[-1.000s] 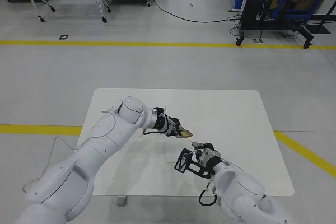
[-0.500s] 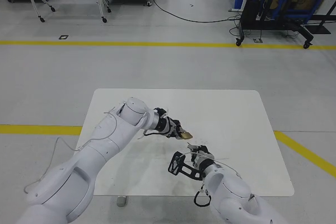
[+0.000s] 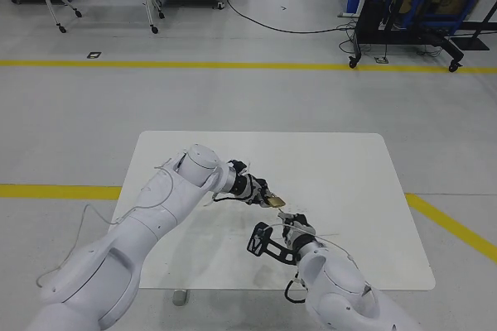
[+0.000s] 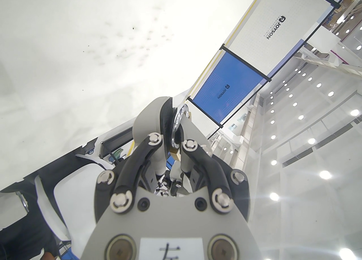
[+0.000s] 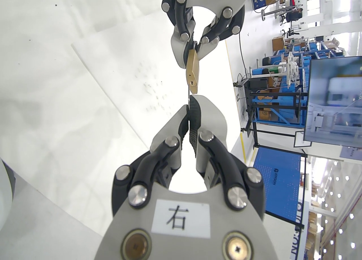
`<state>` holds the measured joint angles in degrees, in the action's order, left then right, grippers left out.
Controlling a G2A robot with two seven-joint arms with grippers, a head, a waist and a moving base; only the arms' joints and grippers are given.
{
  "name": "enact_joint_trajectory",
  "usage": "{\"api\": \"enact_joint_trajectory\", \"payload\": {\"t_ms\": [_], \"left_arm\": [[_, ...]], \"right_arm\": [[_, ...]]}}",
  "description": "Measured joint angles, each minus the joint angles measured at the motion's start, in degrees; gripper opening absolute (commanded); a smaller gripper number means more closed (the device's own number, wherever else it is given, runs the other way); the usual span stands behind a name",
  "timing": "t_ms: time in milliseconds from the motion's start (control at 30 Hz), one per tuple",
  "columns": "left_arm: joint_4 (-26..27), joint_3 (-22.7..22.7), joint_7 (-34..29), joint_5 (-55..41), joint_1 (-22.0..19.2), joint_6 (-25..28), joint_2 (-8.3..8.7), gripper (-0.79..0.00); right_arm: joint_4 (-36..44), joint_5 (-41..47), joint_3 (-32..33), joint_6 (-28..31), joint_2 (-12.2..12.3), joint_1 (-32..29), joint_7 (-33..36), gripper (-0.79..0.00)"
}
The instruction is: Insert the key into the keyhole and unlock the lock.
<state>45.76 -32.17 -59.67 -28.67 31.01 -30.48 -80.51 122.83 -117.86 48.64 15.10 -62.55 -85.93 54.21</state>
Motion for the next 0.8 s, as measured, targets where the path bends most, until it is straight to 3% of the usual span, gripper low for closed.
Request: {"api": "enact_joint_trajectory", "payload": {"t_ms": [800], "left_arm": [[0.1, -0.92, -1.8, 2.66, 0.27, -0.65, -0.31, -0.785]], "right_arm": [[-3.04, -1.19, -0.49, 1.12, -2.6, 1.58, 0.8, -0.785]]}}
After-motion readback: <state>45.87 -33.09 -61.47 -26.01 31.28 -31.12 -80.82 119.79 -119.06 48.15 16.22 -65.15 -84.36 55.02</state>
